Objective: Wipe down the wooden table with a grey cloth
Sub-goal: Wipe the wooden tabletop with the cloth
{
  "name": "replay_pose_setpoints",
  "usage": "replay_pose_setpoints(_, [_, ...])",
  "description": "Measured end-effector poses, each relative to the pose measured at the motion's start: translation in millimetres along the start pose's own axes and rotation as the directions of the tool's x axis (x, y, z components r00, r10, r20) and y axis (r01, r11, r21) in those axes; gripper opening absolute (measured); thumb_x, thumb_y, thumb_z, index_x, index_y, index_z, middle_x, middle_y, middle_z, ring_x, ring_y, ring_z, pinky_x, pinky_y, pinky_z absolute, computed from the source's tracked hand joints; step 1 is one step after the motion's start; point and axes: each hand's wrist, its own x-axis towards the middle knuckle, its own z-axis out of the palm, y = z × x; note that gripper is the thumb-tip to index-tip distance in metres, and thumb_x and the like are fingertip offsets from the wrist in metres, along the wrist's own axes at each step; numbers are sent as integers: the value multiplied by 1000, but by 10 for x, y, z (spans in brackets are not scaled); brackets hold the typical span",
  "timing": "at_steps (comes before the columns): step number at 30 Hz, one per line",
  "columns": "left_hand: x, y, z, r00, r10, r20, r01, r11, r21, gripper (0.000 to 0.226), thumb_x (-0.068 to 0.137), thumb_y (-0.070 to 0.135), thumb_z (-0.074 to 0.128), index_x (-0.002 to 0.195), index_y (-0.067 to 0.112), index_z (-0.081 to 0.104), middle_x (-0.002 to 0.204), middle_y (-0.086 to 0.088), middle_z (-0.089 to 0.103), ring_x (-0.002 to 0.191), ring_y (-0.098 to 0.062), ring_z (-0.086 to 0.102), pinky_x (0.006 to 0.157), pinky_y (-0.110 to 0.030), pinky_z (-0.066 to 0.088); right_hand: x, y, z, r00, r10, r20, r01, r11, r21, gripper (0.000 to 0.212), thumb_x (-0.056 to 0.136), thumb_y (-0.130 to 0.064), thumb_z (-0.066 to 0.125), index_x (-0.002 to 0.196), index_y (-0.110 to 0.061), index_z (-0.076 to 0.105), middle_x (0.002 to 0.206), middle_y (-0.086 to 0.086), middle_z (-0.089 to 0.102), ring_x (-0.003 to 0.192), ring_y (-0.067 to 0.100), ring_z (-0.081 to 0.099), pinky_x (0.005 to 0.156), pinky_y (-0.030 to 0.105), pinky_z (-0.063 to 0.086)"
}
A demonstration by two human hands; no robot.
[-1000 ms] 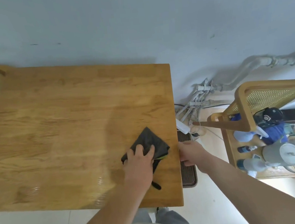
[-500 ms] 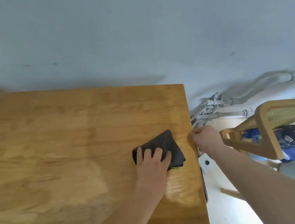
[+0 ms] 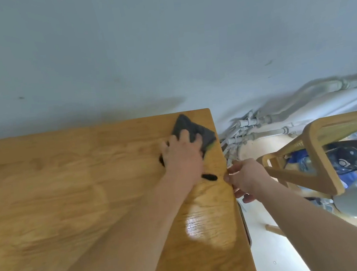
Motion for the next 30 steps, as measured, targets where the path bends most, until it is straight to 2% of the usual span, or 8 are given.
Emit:
replay_pose_setpoints(3, [-93, 104, 70, 894, 448, 10, -446, 887, 121, 51, 106, 48, 37, 156, 41, 27, 141, -5, 39, 124, -30, 40, 104, -53, 30, 30, 42, -20, 999, 18, 30, -19, 999, 28, 14, 97, -20, 69, 104, -9, 70, 87, 12, 77, 73, 25, 77, 60, 42, 66])
replay_pose_setpoints(5, [145, -78, 9, 828, 559, 39, -559, 821, 115, 51, 106, 52, 33, 157, 47, 26, 135, 0, 41, 124, -25, 39, 104, -51, 30, 11, 97, -15, 997, 36, 66, -42, 995, 90, 16, 100, -25, 67, 109, -14, 75, 93, 9, 77, 79, 23, 77, 62, 40, 66])
replay_pose_setpoints(9, [757, -341, -143, 968, 237, -86, -234, 971, 42, 51, 105, 52, 33, 156, 48, 30, 140, -1, 40, 127, -27, 39, 104, -50, 32, -22, 193, 83, 997, 42, 67, -56, 973, 223, 20, 101, -32, 65, 115, -23, 76, 90, 2, 79, 76, 21, 78, 64, 46, 66])
replay_pose_setpoints(12, [902, -227, -135, 993, 36, -112, -43, 997, -61, 52, 105, 46, 36, 156, 41, 33, 157, -3, 32, 134, -32, 36, 107, -53, 31, -6, 204, 116, 998, 44, 45, -53, 970, 236, 21, 101, -32, 64, 116, -24, 76, 90, 2, 78, 77, 22, 77, 64, 49, 66])
replay_pose_setpoints(16, [513, 23, -18, 982, 162, -95, -159, 987, 38, 52, 105, 42, 38, 157, 40, 29, 169, 4, 19, 135, -34, 35, 105, -52, 31, -4, 178, 79, 997, 46, 57, -57, 975, 216, 22, 101, -34, 64, 117, -24, 75, 90, 2, 78, 74, 20, 77, 64, 46, 66])
replay_pose_setpoints(21, [157, -363, 51, 823, 566, 48, -567, 815, 120, 54, 105, 51, 36, 157, 49, 23, 169, 14, 14, 133, -23, 34, 109, -49, 29, -23, 180, 79, 998, 36, 55, -46, 982, 186, 18, 102, -34, 62, 114, -27, 74, 93, 4, 77, 78, 21, 77, 67, 45, 66])
replay_pose_setpoints(27, [171, -359, 30, 995, -6, -103, 2, 999, -43, 55, 103, 47, 41, 156, 46, 29, 168, 9, 22, 136, -31, 37, 108, -53, 32, -41, 250, 170, 1000, -11, -28, 16, 983, 182, 19, 100, -39, 62, 84, -42, 71, 88, 1, 76, 85, 25, 74, 67, 41, 64])
replay_pose_setpoints(30, [-336, 64, 219, 995, 38, -88, -44, 997, -64, 55, 103, 49, 43, 155, 46, 29, 168, 10, 22, 131, -29, 38, 107, -50, 31, -85, 333, 173, 997, -38, -70, 46, 992, 115, 21, 98, -48, 63, 90, -34, 75, 80, 1, 75, 82, 24, 73, 77, 42, 62])
